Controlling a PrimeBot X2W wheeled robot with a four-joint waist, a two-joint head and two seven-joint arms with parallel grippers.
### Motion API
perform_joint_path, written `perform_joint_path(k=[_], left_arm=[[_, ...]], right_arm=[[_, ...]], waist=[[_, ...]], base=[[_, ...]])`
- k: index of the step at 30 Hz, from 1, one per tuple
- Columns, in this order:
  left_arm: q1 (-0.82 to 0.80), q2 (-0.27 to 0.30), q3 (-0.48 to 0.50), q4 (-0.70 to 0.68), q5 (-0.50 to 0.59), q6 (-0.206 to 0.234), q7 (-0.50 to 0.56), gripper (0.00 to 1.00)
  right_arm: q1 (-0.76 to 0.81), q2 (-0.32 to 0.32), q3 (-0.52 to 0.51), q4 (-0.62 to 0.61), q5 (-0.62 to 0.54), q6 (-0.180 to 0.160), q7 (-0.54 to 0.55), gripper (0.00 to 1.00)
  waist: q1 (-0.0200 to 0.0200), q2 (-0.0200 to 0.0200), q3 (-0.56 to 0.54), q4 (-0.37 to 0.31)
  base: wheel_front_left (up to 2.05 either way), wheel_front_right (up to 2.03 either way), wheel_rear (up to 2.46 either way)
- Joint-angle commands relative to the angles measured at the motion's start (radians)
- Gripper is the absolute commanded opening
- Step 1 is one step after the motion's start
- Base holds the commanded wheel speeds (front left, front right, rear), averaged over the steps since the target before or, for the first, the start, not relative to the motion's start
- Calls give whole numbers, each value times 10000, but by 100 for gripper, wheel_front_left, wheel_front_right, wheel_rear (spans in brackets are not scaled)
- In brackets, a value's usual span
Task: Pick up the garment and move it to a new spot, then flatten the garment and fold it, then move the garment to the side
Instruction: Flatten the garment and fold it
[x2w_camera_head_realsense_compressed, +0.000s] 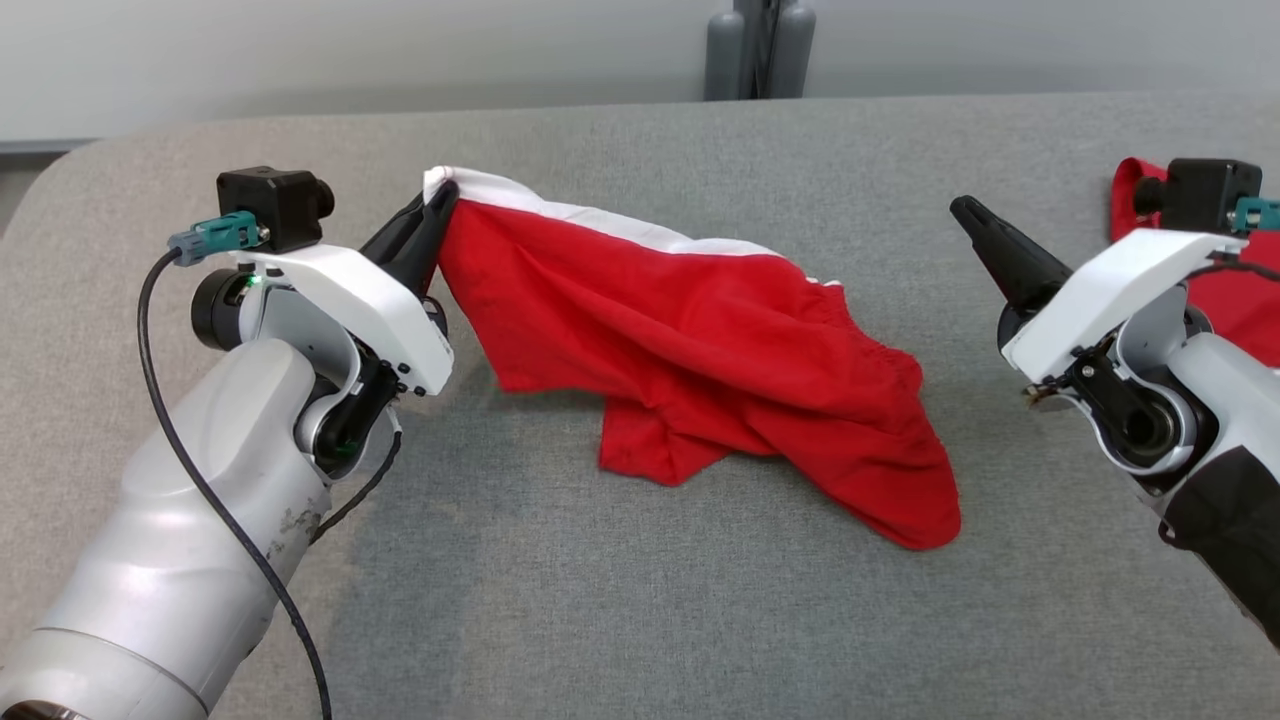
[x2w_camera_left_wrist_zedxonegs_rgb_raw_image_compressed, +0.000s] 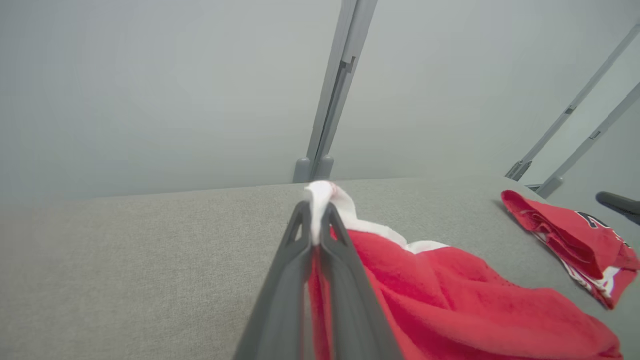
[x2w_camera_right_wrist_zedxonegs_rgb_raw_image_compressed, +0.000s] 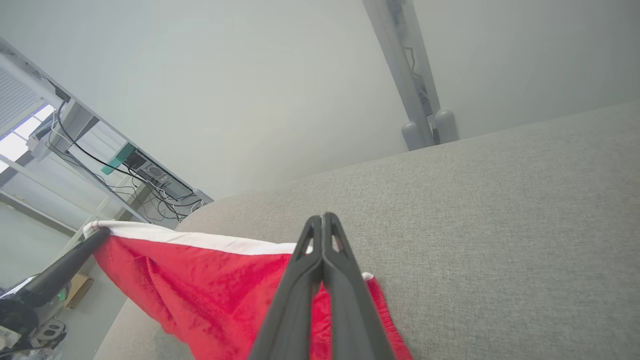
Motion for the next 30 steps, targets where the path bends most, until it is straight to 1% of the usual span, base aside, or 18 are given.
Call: perform_joint_path(k=[1,3,5,7,8,10,13,14,15,16,17,21,25,30], left_arm=[[14,106,-26,-138,-38,-6,-65,0],[-40,189,-35,-399,12,-7,-159,0],[-149,239,-74,-629,58,-7,-175,0],[-331,298,-100,-878,82,-7,-145,0],[-413,343,-141,-984,119,-7,-52,0],[-614,429,-211,-1148,240,-7,90,0],[-1033,417,-301,-1486,289,-7,388,0],[-1184,411,-361,-1587,325,-7,509,0],[-1318,384,-448,-1684,382,-7,649,0],[-1455,349,-530,-1772,406,-7,808,0],[-1606,307,-649,-1876,472,-7,947,0],[-2315,76,-1149,-2247,591,-7,1503,0],[-2888,-73,-1407,-2392,581,-7,1672,0],[-3860,-331,-1513,-2611,354,-7,1237,0]], right_arm=[[244,-125,17,-28,77,4,-171,0],[333,-167,88,-129,134,4,-326,0],[452,-183,174,-210,157,4,-457,35],[599,-214,241,-259,187,4,-628,44],[645,-229,268,-261,212,4,-697,46],[751,-230,329,-292,252,4,-822,47],[869,-228,449,-284,325,4,-948,47],[924,-218,480,-275,351,4,-975,48],[968,-201,511,-266,363,4,-1014,56],[998,-177,542,-257,395,4,-1057,87],[999,-152,573,-249,424,4,-1055,100],[986,-71,645,-228,504,4,-1172,100],[999,-4,722,-226,544,4,-1260,100],[956,0,858,-178,344,4,-1498,100]], waist=[[0,0,-187,-68],[0,0,-317,-117],[0,0,-442,-173],[0,0,-556,-235],[0,0,-609,-265],[0,0,-721,-341],[0,0,-871,-454],[0,0,-916,-489],[0,0,-953,-526],[0,0,-985,-569],[0,0,-1011,-618],[0,0,-1070,-819],[0,0,-1109,-1001],[0,0,-1215,-1275]], base=[[0,0,0],[0,0,0],[0,0,0],[0,0,0],[0,0,0],[0,0,0],[0,0,0],[0,0,0],[0,0,0],[0,0,0],[0,0,0],[0,0,0],[0,0,0],[0,0,0]])
